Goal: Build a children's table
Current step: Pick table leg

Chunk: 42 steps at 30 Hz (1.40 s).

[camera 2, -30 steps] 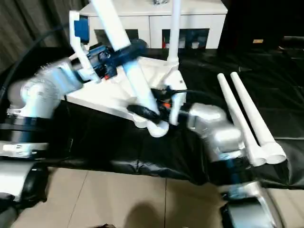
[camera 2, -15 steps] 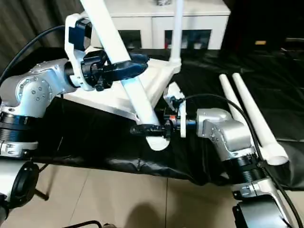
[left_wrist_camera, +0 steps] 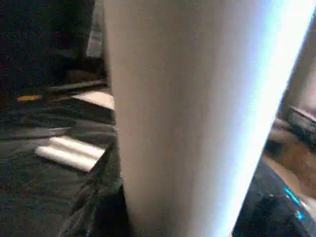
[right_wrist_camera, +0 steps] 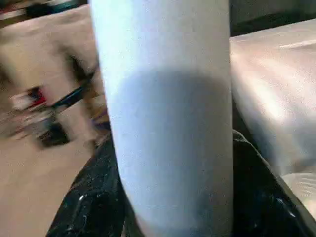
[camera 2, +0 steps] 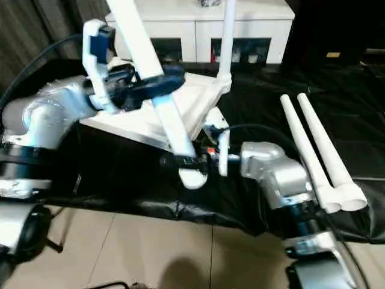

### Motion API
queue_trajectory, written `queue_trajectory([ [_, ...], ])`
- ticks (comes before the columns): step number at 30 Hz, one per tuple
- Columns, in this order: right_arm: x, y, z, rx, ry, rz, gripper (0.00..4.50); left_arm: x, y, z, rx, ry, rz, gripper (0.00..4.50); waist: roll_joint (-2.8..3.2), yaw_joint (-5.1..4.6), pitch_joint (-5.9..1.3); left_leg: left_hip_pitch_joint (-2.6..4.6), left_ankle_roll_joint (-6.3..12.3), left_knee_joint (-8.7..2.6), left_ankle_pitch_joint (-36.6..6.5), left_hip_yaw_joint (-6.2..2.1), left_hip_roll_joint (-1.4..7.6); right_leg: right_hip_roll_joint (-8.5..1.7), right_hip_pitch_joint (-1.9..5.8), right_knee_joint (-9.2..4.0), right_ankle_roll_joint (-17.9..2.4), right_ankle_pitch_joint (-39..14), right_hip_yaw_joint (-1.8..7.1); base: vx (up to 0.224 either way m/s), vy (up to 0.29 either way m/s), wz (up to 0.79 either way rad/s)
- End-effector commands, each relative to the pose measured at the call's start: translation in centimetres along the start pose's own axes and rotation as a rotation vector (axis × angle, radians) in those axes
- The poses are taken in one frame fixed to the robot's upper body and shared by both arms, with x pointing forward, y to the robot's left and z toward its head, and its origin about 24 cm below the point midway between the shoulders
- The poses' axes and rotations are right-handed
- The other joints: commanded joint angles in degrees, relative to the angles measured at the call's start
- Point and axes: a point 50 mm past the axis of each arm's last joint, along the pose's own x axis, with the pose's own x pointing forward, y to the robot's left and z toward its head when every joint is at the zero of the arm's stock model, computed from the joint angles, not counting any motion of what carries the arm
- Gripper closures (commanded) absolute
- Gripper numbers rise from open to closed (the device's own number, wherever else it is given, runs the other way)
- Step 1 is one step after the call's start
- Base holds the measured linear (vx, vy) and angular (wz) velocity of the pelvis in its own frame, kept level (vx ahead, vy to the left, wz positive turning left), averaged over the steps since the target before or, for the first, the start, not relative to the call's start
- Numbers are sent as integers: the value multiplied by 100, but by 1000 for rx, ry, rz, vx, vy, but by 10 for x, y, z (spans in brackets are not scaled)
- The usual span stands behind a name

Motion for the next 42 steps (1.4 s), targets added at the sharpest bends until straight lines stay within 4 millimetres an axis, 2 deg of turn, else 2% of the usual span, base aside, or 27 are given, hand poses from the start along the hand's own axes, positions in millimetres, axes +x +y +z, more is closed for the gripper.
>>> queue_trajectory([
  [1,-5,-11,10,-34,-51,-139,245,0,6,7,67,-18,111,181,-50,-6,-492,129,50,-395,-968,-26,75,-192,360,-399,-1430,-768,107,0,0,0],
  [2,-1,-11,13,-39,-93,-186,249,2,8,4,98,-19,182,167,-40,-12,-489,116,43,-405,-939,-32,75,-187,367,-393,-1396,-728,103,0,0,0],
  [3,-1,-11,13,-39,-93,-186,251,2,8,4,98,-19,182,157,-47,-23,-493,116,47,-404,-926,-26,76,-181,364,-389,-1379,-653,106,0,0,0],
  [4,2,-11,16,-39,-122,-233,255,5,9,1,93,-30,257,141,-45,-17,-501,120,81,-403,-867,-29,75,-180,369,-379,-1389,-561,104,0,0,0],
  [5,4,-12,18,-48,-132,-264,255,8,11,0,78,-45,312,141,-72,-22,-508,108,85,-389,-770,-24,81,-176,373,-354,-1425,-350,106,0,0,0],
  [6,5,-12,19,-56,-138,-287,257,9,12,-1,66,-57,348,125,-59,-11,-516,104,126,-381,-699,-25,73,-181,378,-351,-1450,-271,100,0,0,0],
  [10,13,-10,22,-90,-148,-343,259,12,17,-11,71,-65,475,101,-92,-13,-508,87,215,-379,-652,-18,56,-177,380,-376,-1386,-357,99,0,0,0],
  [12,20,-7,20,-123,-134,-363,259,13,19,-21,46,-59,503,101,-81,-22,-497,76,201,-386,-678,-22,63,-182,379,-386,-1365,-431,98,0,0,0],
  [13,26,-5,19,-168,-117,-399,260,15,18,-32,14,-54,522,101,-80,-26,-505,83,187,-380,-678,-19,58,-177,374,-386,-1344,-437,98,0,0,0],
  [15,28,-6,19,-204,-102,-438,260,16,18,-37,1,-53,531,101,-83,-39,-501,73,167,-385,-667,-22,58,-178,370,-385,-1323,-441,99,0,0,0],
  [16,31,-7,20,-257,-89,-507,260,15,19,-42,-14,-50,569,101,-85,-51,-497,83,149,-388,-701,-14,61,-171,349,-399,-1295,-494,102,0,0,0],
  [18,33,-8,21,-270,-90,-530,261,15,19,-44,-19,-47,590,101,-78,-48,-492,100,125,-400,-841,-15,61,-175,347,-419,-1252,-681,107,0,0,0],
  [19,36,-7,24,-304,-93,-560,261,13,21,-47,-26,-51,643,129,-86,-50,-485,103,107,-413,-894,-20,65,-169,344,-425,-1217,-745,110,0,0,0],
  [22,39,-6,26,-332,-99,-582,261,12,23,-48,-28,-58,679,141,-85,-46,-470,114,60,-429,-1025,-19,71,-166,322,-438,-1172,-871,117,0,0,0],
  [23,39,-5,27,-344,-105,-600,261,11,24,-48,-30,-65,698,156,-106,-46,-473,112,66,-429,-1021,-17,68,-167,331,-440,-1161,-859,118,0,0,0],
  [24,40,-5,29,-354,-110,-616,261,10,26,-47,-31,-74,723,156,-99,-43,-472,95,71,-427,-961,-19,61,-171,334,-435,-1136,-812,121,0,0,0],
  [25,41,-5,29,-365,-109,-625,261,9,28,-45,-32,-87,752,180,-95,-42,-479,96,79,-426,-934,-23,59,-172,339,-434,-1112,-772,120,0,0,0],
  [27,42,-6,29,-375,-114,-642,261,8,29,-43,-37,-103,767,183,-112,-39,-487,85,107,-416,-819,-23,54,-172,345,-416,-1126,-625,120,0,0,0],
  [29,43,-5,29,-375,-117,-646,261,8,27,-42,-40,-113,756,191,-110,-38,-489,80,160,-407,-739,-18,52,-169,345,-410,-1147,-528,119,0,0,0],
  [30,43,-5,30,-392,-115,-652,261,9,26,-41,-46,-117,747,213,-112,-34,-494,81,199,-400,-693,-17,50,-170,347,-403,-1163,-469,118,0,0,0],
  [33,44,-6,29,-390,-121,-660,261,9,25,-40,-48,-126,734,224,-117,-34,-494,88,231,-401,-695,-13,56,-172,343,-405,-1197,-461,118,0,0,0],
  [34,44,-6,30,-396,-123,-664,261,9,25,-39,-51,-129,731,244,-112,-31,-501,89,247,-396,-659,-14,56,-174,344,-392,-1224,-399,117,0,0,0],
  [37,45,-5,32,-393,-146,-648,261,9,24,-38,-63,-138,705,253,-120,-36,-499,90,295,-396,-618,-11,59,-166,346,-390,-1255,-331,112,0,0,0],
  [38,45,-5,32,-386,-150,-639,226,9,23,-37,-66,-141,699,259,-112,-35,-501,95,308,-394,-624,-10,61,-168,343,-390,-1263,-325,114,0,0,0],
  [39,44,-6,32,-382,-154,-636,226,9,23,-37,-67,-143,694,259,-131,-34,-500,92,332,-393,-617,-8,65,-171,349,-387,-1275,-317,116,0,0,0],
  [40,43,-6,33,-369,-163,-627,191,8,23,-37,-69,-144,687,262,-150,-35,-495,90,354,-392,-602,-3,65,-169,345,-394,-1276,-327,117,0,0,0],
  [42,42,-7,35,-345,-180,-599,188,6,22,-37,-71,-144,665,262,-171,-29,-495,89,405,-388,-635,4,61,-176,351,-392,-1275,-399,120,0,0,0],
])
